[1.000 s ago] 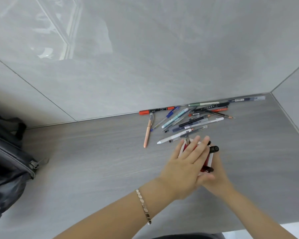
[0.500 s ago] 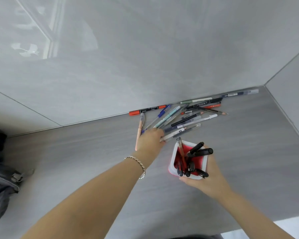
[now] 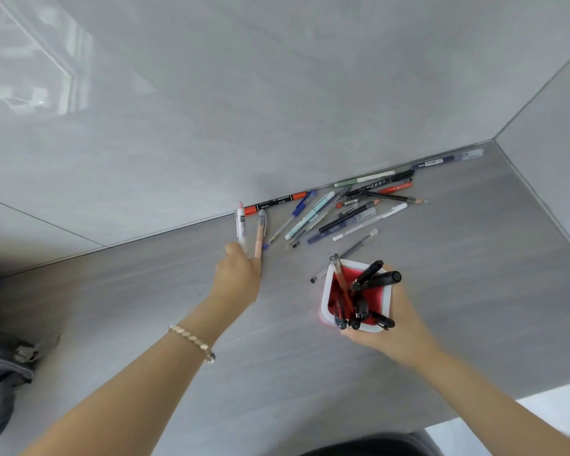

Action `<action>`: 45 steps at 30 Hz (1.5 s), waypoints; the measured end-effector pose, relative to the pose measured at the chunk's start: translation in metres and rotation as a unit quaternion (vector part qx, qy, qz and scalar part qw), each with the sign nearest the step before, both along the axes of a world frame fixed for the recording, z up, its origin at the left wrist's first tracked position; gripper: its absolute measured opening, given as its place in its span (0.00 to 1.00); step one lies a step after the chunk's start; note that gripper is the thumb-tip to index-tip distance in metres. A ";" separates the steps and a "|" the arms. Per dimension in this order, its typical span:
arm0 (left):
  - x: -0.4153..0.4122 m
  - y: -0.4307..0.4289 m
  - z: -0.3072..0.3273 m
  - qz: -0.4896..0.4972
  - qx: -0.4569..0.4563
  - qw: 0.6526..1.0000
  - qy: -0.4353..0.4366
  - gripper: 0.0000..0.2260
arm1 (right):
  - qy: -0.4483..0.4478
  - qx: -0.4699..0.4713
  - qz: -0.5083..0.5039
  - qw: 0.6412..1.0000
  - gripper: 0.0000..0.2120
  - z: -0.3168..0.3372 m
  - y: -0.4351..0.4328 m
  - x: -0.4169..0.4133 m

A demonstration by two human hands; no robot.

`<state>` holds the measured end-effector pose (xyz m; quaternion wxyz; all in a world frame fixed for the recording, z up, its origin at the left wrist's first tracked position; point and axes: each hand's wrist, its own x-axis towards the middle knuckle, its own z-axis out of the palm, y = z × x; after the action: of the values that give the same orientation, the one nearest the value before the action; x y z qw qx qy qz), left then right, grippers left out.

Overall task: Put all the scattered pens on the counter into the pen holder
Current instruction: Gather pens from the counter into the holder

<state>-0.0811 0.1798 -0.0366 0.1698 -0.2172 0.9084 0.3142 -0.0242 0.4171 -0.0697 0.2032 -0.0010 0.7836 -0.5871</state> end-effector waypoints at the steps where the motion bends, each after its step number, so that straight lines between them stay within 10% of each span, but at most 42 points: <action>1: -0.007 -0.002 -0.005 0.025 0.006 1.000 0.003 0.07 | 0.000 0.002 0.000 1.000 0.41 0.000 0.000 0.000; 10: -0.029 0.018 -0.025 -0.101 -0.144 0.983 -0.046 0.15 | 0.005 -0.001 0.004 1.000 0.41 0.002 0.000 0.002; 21: 0.002 0.003 0.006 0.079 0.105 0.990 0.055 0.06 | 0.016 -0.016 -0.003 1.000 0.42 0.006 -0.001 0.002; 25: 0.034 0.032 0.066 0.041 0.316 0.918 0.235 0.12 | 0.036 -0.035 -0.002 0.999 0.40 0.012 -0.004 0.002; 29: 0.052 0.077 0.083 0.024 0.458 0.859 0.228 0.11 | 0.050 -0.035 -0.001 0.998 0.35 0.016 -0.007 -0.001; 34: 0.055 0.113 0.054 0.002 0.434 0.895 0.104 0.10 | 0.046 -0.019 -0.002 0.999 0.34 0.015 -0.007 0.001; 45: 0.060 0.097 0.044 -0.039 0.412 0.880 0.234 0.22 | 0.095 -0.018 0.010 0.995 0.33 0.015 -0.009 -0.004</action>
<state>-0.0216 0.2768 0.0075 0.0389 -0.0119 0.7184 0.6944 -0.0281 0.4086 -0.0544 0.1341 -0.0682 0.7888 -0.5960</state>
